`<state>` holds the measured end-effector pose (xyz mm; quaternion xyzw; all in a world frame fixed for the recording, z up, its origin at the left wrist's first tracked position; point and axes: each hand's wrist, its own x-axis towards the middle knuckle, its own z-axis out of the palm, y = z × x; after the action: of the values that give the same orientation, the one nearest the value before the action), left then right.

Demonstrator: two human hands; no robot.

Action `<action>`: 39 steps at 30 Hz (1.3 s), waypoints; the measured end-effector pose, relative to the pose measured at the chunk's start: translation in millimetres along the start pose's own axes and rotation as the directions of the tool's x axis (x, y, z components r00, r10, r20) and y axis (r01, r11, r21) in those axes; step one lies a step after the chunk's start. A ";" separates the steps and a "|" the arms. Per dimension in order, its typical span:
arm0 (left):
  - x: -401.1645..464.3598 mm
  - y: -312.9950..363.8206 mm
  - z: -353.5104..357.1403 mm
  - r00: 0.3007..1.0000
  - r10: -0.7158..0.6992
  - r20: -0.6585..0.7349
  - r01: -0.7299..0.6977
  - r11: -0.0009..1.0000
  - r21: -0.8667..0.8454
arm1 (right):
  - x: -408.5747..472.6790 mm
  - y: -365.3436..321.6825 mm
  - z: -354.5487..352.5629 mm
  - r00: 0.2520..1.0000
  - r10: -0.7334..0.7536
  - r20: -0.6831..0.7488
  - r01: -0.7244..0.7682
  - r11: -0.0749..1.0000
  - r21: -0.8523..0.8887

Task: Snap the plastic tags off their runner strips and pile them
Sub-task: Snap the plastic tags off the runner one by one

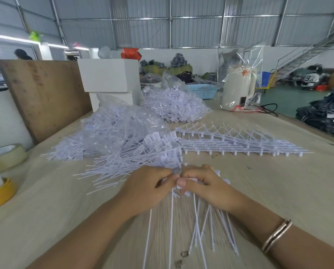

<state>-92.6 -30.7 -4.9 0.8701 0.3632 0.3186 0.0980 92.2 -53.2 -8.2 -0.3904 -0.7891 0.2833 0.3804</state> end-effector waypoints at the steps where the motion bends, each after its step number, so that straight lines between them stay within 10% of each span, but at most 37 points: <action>1: 0.0 0.8 2.5 1.000 -0.014 0.003 0.014 0.998 -0.064 | -0.2 -0.5 1.2 0.999 -0.014 0.033 0.013 0.999 0.030; 11: 4.1 15.1 14.8 0.968 -0.251 -0.019 0.185 0.760 -0.623 | 6.1 0.5 7.2 0.957 -0.121 -0.264 0.122 0.992 -0.015; 19: 7.1 19.0 17.0 0.964 -0.258 0.057 0.207 0.602 -0.771 | 2.5 -5.9 3.4 0.984 -0.053 -0.169 0.109 0.934 0.339; 35: 9.0 11.5 28.7 0.958 -0.194 0.213 0.255 0.231 -0.939 | 2.4 -7.1 1.2 0.996 -0.063 -0.068 0.086 0.899 0.428; 39: 16.9 13.5 14.6 0.934 -0.314 0.171 0.176 -0.014 -0.984 | 5.0 -2.4 -5.8 0.987 -0.024 -0.157 0.096 0.879 0.467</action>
<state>-66.8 -27.8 -2.6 0.4621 0.1915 0.5004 0.7067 94.0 -49.4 -1.3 -0.2808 -0.6777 0.4259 0.5296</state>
